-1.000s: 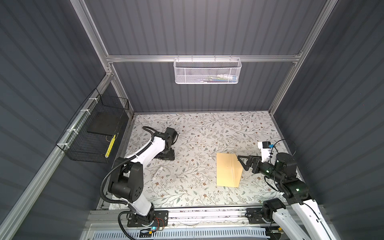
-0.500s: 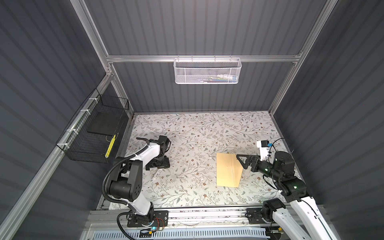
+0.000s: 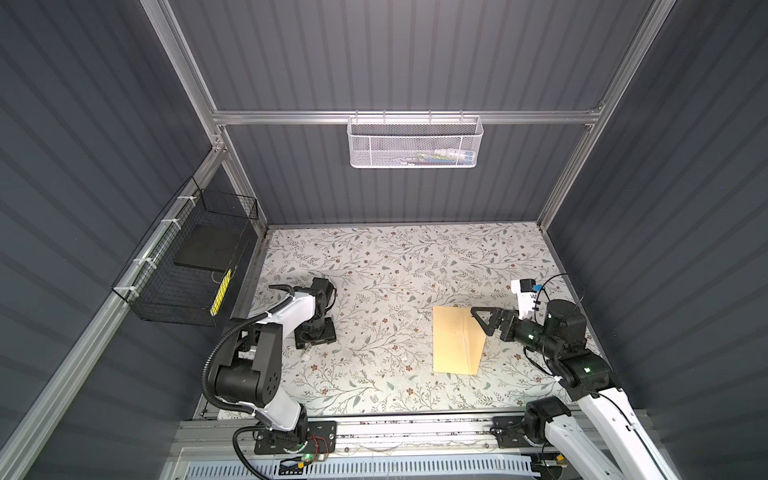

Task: Place the letter into the envelope and seal it
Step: 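Grasp the white glue stick with left gripper and lift it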

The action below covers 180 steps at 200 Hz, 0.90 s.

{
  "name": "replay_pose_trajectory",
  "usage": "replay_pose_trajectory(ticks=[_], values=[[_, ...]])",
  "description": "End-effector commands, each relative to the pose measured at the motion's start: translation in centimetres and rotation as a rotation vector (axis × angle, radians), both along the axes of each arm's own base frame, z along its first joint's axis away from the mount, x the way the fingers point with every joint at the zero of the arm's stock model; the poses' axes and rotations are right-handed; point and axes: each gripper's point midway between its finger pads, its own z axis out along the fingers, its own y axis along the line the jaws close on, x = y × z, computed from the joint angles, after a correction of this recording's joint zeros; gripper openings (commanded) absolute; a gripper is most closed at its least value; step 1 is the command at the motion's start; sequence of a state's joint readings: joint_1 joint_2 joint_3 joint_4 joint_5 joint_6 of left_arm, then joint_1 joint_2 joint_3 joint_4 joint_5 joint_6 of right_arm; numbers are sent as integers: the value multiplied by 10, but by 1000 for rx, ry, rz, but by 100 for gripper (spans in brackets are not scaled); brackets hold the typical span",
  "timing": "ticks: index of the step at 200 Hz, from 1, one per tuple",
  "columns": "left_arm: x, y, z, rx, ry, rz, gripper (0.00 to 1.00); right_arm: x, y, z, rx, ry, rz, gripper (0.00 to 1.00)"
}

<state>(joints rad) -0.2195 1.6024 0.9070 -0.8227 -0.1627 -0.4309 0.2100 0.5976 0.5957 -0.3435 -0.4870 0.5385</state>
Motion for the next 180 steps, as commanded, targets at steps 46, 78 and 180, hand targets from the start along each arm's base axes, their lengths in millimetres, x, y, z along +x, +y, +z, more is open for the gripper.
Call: replay_pose_trajectory(ticks=[46, 78, 180], values=[[-20, -23, -3, -149, 30, 46, 58, 4, 2, 1, 14, 4, 5, 99], [-28, -29, -1, -140, 25, 47, 59, 5, 6, 0, 24, 24, 21, 99], [-44, -45, -2, -108, 6, 0, 40, 10, 9, -9, 33, 78, 28, 99]])
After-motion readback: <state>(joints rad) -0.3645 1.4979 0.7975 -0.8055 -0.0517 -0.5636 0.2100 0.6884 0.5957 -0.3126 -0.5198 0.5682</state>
